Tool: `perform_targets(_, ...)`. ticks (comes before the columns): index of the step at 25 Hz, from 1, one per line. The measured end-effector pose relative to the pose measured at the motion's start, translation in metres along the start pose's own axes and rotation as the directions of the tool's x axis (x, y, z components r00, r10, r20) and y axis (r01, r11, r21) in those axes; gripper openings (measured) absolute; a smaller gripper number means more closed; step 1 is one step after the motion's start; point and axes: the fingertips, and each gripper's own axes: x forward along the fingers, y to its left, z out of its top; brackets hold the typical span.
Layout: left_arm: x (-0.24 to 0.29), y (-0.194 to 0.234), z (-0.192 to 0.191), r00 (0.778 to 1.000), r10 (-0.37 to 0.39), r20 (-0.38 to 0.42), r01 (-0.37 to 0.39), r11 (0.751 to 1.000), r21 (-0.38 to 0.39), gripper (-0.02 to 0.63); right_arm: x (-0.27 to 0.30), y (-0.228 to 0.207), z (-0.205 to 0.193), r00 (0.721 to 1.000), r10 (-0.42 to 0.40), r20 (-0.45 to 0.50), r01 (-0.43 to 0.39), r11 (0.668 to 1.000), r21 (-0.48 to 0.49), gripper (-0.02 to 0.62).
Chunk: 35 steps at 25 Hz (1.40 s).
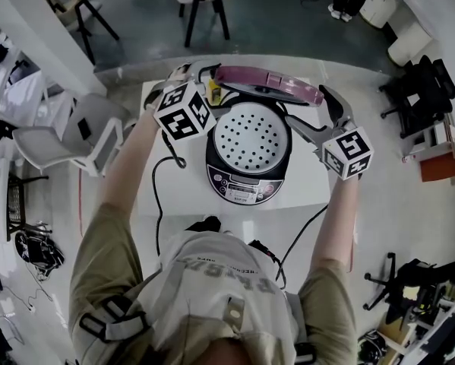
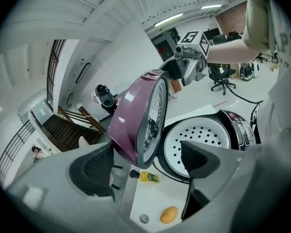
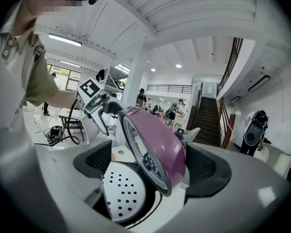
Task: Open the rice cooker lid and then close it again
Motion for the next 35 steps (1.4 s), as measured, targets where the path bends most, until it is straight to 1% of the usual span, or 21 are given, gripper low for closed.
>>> perform_targets(10,-0.013,-0.035,-0.008,1.0,-0.016,-0.019,0.016,1.0,-0.007,0.445,-0.016,0.032,-0.016,0.998,0.038,-0.039,-0.039,0.999,-0.007,0.449)
perform_targets(22,-0.025,-0.081,-0.024,0.996,-0.055,-0.066,0.056,0.998,0.011,0.445,-0.035,0.069,-0.04,0.99,0.101,-0.099,-0.101,0.995,0.007,0.449)
perform_targets(28,-0.028,-0.103,-0.032,0.992,-0.079,-0.094,0.082,0.996,0.035,0.453,-0.042,0.086,-0.052,0.983,0.136,-0.125,-0.135,0.991,0.017,0.449)
perform_targets(35,-0.029,-0.123,-0.042,0.986,-0.088,-0.142,0.1,0.992,0.08,0.459,-0.046,0.101,-0.065,0.974,0.17,-0.148,-0.167,0.985,0.031,0.449)
